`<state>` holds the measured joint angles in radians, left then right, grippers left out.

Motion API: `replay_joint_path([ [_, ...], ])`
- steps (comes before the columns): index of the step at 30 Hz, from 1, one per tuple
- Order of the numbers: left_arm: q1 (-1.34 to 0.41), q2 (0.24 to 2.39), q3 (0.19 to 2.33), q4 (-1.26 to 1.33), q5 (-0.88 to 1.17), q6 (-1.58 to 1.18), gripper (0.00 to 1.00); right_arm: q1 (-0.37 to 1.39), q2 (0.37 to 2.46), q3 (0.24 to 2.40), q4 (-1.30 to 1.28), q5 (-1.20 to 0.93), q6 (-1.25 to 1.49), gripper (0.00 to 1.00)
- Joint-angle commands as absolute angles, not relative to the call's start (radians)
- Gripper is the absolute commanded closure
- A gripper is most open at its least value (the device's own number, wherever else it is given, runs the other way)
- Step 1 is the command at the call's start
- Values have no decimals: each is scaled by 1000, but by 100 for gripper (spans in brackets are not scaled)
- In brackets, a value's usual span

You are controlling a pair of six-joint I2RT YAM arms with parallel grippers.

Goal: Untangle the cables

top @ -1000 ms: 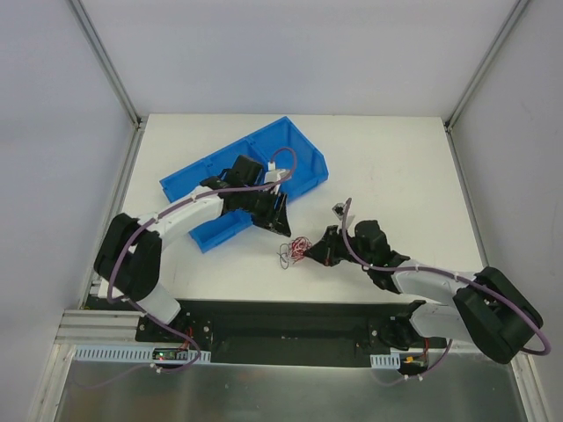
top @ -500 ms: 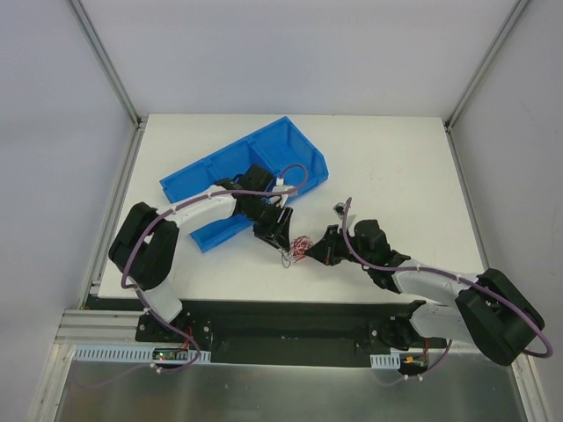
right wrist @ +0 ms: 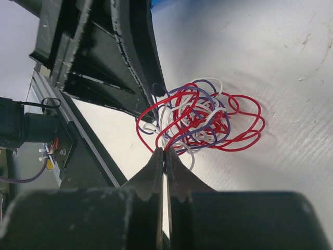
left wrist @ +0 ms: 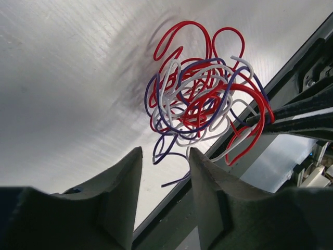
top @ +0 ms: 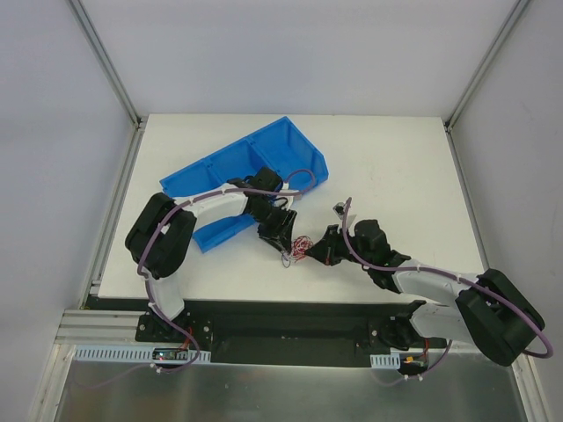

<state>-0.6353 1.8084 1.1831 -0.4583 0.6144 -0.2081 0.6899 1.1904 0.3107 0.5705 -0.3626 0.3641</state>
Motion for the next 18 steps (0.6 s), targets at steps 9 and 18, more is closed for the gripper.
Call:
replay_joint_path([
  [9,-683,1668,1195,-437,445,-160,100,695,1137,331,522,-194,382,96],
  [18,-699,1497,1126,-348,460,-153,100,698,1091,290,633,-199,351,47],
])
